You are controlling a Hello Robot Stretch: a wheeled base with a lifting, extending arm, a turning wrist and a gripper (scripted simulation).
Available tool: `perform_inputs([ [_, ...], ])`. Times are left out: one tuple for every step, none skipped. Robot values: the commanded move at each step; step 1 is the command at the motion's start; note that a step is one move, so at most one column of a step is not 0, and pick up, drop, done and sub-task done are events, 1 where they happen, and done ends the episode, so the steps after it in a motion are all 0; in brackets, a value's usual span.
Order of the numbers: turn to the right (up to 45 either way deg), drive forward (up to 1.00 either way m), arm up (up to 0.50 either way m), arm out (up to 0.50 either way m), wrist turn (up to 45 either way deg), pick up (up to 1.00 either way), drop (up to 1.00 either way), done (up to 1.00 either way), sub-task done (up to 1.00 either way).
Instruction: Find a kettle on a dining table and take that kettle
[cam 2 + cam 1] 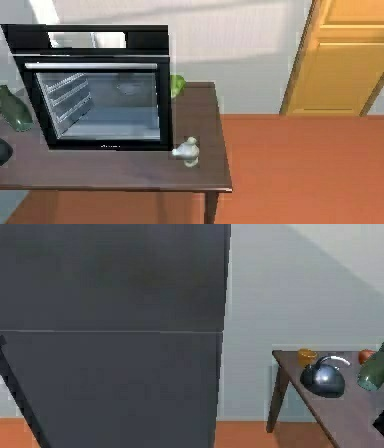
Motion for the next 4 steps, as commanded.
perform_inputs([
  [-45.0, 0.0, 0.0, 0.0, 0.0, 0.0, 0.0, 0.0, 0.0],
  [-42.0, 0.0, 0.0, 0.0, 0.0, 0.0, 0.0, 0.0, 0.0],
  [0.0, 0.2, 0.0, 0.0, 0.0, 0.0, 0.0, 0.0, 0.0],
  [45.0, 0.0, 0.0, 0.0, 0.0, 0.0, 0.0, 0.0, 0.0],
])
